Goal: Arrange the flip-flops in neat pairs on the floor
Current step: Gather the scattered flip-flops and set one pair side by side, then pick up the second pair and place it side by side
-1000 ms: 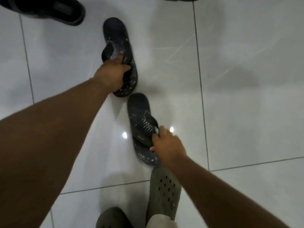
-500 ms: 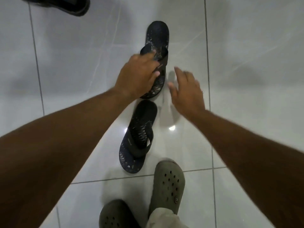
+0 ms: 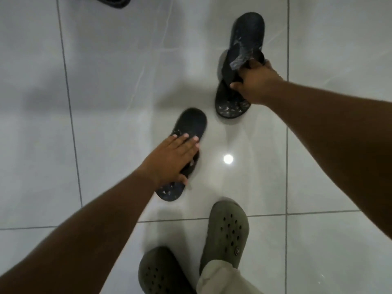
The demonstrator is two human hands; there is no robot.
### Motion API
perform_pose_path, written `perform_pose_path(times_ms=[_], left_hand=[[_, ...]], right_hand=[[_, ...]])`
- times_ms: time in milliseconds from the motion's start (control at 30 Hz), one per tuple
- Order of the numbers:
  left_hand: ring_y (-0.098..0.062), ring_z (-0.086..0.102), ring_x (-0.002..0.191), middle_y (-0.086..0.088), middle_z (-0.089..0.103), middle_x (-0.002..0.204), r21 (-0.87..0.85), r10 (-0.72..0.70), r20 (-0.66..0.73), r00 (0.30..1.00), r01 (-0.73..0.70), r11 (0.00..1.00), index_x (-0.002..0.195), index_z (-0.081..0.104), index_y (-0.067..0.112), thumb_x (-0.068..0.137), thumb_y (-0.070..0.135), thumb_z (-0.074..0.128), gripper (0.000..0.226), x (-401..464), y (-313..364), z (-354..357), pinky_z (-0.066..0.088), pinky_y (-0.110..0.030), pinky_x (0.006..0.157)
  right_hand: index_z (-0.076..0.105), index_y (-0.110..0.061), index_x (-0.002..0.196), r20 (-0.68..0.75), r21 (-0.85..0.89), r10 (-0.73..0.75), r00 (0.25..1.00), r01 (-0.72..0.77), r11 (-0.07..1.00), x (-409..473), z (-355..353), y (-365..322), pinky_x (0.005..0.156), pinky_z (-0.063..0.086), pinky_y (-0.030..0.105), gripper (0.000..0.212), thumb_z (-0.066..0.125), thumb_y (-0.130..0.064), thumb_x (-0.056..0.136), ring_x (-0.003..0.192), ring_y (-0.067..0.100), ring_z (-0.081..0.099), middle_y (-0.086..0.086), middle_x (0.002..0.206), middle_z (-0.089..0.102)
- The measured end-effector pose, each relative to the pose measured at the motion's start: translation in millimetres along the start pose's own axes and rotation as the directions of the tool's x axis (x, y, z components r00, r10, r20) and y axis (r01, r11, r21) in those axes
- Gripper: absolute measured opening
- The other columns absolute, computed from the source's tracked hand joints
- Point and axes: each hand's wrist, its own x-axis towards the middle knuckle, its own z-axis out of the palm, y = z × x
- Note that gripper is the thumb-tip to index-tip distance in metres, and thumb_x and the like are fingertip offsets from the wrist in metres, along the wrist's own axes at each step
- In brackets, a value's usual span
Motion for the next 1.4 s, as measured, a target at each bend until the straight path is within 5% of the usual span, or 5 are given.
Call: perform_pose_path(times_ms=[133, 267, 400, 1133, 1400], left_hand=[[-0.038, -0.006, 0.151, -0.001, -0.007, 0.166, -0.057, -0.335, -0.011, 0.942, 0.334, 0.941, 0.155, -0.004, 0.019, 0.079, 0.077, 0.038, 0.105, 3, -25, -13, 0.005, -0.066, 0.114], [-0.036, -0.008, 0.151, 0.000, -0.010, 0.165, -0.245, -0.441, 0.014, 0.897, 0.431, 0.869, 0.155, -0.004, 0.020, 0.080, 0.073, 0.045, 0.104, 25, -7, -28, 0.013, -0.065, 0.114], [-0.030, -0.007, 0.152, -0.003, -0.011, 0.165, -0.405, -0.344, 0.016, 0.939, 0.321, 0.856, 0.155, -0.003, 0.017, 0.077, 0.068, 0.058, 0.112, 48, 14, -42, 0.021, -0.057, 0.117], [-0.030, -0.001, 0.152, -0.010, 0.000, 0.165, -0.389, -0.245, -0.085, 0.966, 0.194, 0.901, 0.155, 0.010, 0.011, 0.082, 0.065, 0.053, 0.100, 97, 71, -58, 0.021, -0.048, 0.120], [-0.029, -0.008, 0.152, -0.003, -0.006, 0.166, -0.359, -0.232, -0.057, 0.971, 0.197, 0.912, 0.155, 0.005, 0.019, 0.080, 0.075, 0.043, 0.101, 68, 65, -87, 0.009, -0.064, 0.117]], right_hand=[[0.049, -0.015, 0.141, 0.067, -0.092, -0.002, 0.998, 0.008, 0.996, -52, 10, 5, 0.116, 0.017, 0.052, 0.049, 0.042, -0.040, 0.099, 0.143, 0.036, 0.026, 0.017, 0.151, 0.042], [0.054, -0.012, 0.140, 0.164, -0.112, -0.150, 0.975, 0.169, 0.979, -124, 60, -33, 0.112, 0.016, 0.070, 0.052, 0.034, -0.040, 0.100, 0.147, 0.048, 0.012, 0.018, 0.152, 0.041], [0.032, -0.019, 0.152, 0.210, 0.109, -0.014, 0.978, -0.010, 0.994, -142, 70, -40, 0.114, 0.030, 0.058, 0.058, 0.048, -0.037, 0.099, 0.148, 0.045, -0.008, 0.007, 0.166, -0.002], [0.036, -0.020, 0.151, 0.243, 0.094, 0.057, 0.968, -0.082, 0.992, -162, 81, 24, 0.116, 0.026, 0.057, 0.057, 0.051, -0.036, 0.098, 0.149, 0.043, -0.009, 0.006, 0.166, -0.006], [0.014, -0.030, 0.156, 0.241, 0.116, 0.184, 0.953, -0.216, 0.969, -166, 49, 8, 0.111, 0.022, 0.065, 0.077, 0.051, -0.054, 0.093, 0.150, 0.041, -0.004, -0.002, 0.166, -0.011]])
